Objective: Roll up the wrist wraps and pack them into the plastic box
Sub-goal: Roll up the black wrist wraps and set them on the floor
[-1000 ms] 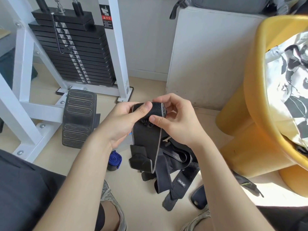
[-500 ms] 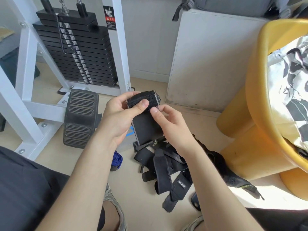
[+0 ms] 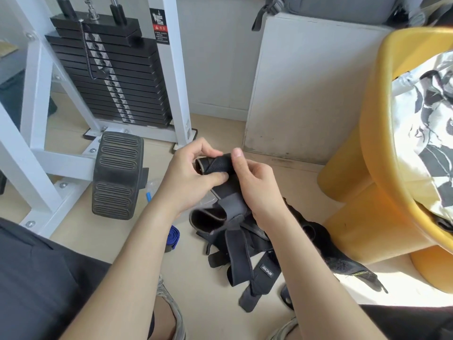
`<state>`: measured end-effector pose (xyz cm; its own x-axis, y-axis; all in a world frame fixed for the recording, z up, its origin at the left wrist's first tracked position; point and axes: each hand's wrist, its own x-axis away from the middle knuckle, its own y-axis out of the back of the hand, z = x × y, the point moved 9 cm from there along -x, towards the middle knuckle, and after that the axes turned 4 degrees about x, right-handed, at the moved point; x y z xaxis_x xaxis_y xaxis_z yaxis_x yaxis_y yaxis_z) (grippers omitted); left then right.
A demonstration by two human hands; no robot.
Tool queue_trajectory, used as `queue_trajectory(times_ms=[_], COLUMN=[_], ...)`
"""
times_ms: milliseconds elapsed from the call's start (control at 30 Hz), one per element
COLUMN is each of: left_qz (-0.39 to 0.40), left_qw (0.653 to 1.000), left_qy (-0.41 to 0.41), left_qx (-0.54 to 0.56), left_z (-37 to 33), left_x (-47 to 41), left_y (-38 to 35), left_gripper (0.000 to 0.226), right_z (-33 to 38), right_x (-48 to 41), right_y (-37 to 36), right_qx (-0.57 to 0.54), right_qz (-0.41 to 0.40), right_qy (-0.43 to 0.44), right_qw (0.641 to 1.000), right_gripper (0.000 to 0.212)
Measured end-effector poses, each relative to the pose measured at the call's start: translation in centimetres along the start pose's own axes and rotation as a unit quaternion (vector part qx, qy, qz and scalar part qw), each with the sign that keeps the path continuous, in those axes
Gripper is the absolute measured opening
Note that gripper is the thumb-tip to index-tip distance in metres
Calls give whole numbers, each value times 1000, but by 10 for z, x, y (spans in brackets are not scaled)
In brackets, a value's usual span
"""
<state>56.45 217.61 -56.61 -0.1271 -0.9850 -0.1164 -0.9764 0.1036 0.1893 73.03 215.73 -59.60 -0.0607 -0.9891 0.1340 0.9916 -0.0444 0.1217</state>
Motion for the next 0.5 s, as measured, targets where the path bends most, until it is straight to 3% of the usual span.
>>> queue_trajectory(times_ms=[67, 200, 367, 500], left_qz=[24, 62, 57, -43], left_qw=[999, 967, 963, 974], left_qy=[11, 106, 135, 103], left_qx=[32, 223, 226, 199], left_z=[1, 15, 19, 17], left_x=[2, 6, 7, 3], left_y=[-6, -19, -18, 1], left_gripper=[25, 30, 31, 23], right_z=[0, 8, 11, 6], right_x=[3, 2, 1, 0], right_y=[2, 5, 0, 4], right_qx=[-30, -89, -100, -45], right_qz=[3, 3, 24, -5], right_qy=[1, 38, 61, 68], right_qw=[1000, 995, 993, 997], right_gripper=[44, 38, 32, 35])
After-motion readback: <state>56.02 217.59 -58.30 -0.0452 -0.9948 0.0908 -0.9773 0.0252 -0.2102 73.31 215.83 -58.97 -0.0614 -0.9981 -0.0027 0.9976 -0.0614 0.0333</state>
